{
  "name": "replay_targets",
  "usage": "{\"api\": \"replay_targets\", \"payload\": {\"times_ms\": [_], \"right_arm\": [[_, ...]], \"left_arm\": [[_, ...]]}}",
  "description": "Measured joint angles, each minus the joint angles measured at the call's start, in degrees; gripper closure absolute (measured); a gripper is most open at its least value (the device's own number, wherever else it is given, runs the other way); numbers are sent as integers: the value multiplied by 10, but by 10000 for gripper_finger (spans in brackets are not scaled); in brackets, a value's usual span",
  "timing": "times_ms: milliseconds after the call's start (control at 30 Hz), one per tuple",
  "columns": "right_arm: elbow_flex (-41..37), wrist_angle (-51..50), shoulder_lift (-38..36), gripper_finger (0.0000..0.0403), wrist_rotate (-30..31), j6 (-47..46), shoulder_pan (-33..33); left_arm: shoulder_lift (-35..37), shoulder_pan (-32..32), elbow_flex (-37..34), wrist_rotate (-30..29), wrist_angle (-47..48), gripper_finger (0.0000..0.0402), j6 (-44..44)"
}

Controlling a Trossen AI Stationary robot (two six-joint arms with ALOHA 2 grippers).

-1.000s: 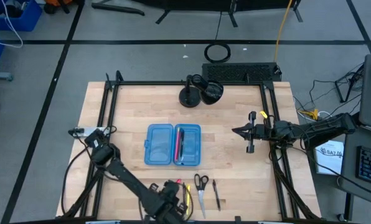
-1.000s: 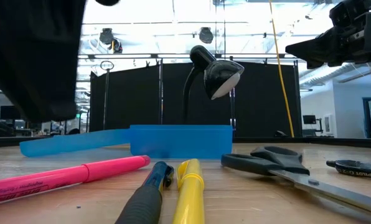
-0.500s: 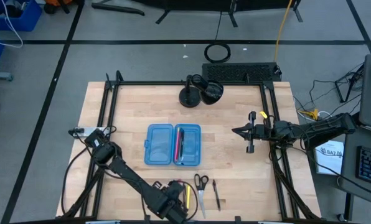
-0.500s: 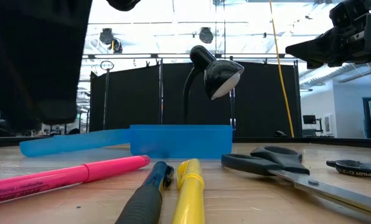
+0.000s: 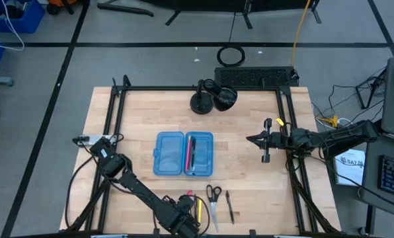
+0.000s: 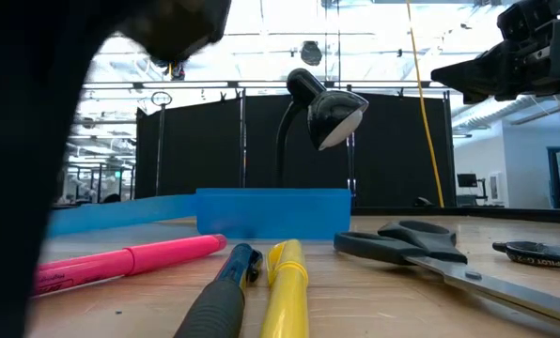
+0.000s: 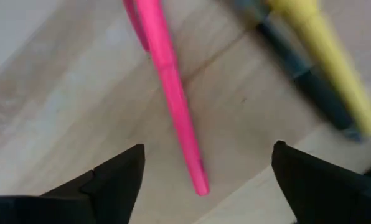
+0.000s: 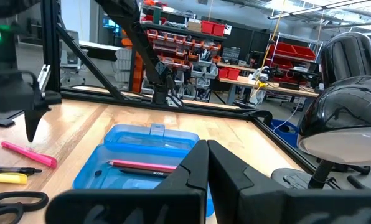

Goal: Pick & place school supplies into a supply box
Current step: Put the pink pen into the blue supply box

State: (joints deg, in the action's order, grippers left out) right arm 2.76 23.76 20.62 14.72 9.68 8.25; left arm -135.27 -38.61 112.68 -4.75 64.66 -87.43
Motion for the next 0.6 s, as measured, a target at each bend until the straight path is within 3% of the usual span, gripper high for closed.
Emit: {"api": "replay_targets", "payload": {"times_ms": [333,600], "right_arm": [[0,2,0,403,0,0,1],[0,4,0,403,0,0,1]], "left_arm": [[-29,3,1,2,-4,161,3],[-37,19,-5,10,3,336,-34]]}}
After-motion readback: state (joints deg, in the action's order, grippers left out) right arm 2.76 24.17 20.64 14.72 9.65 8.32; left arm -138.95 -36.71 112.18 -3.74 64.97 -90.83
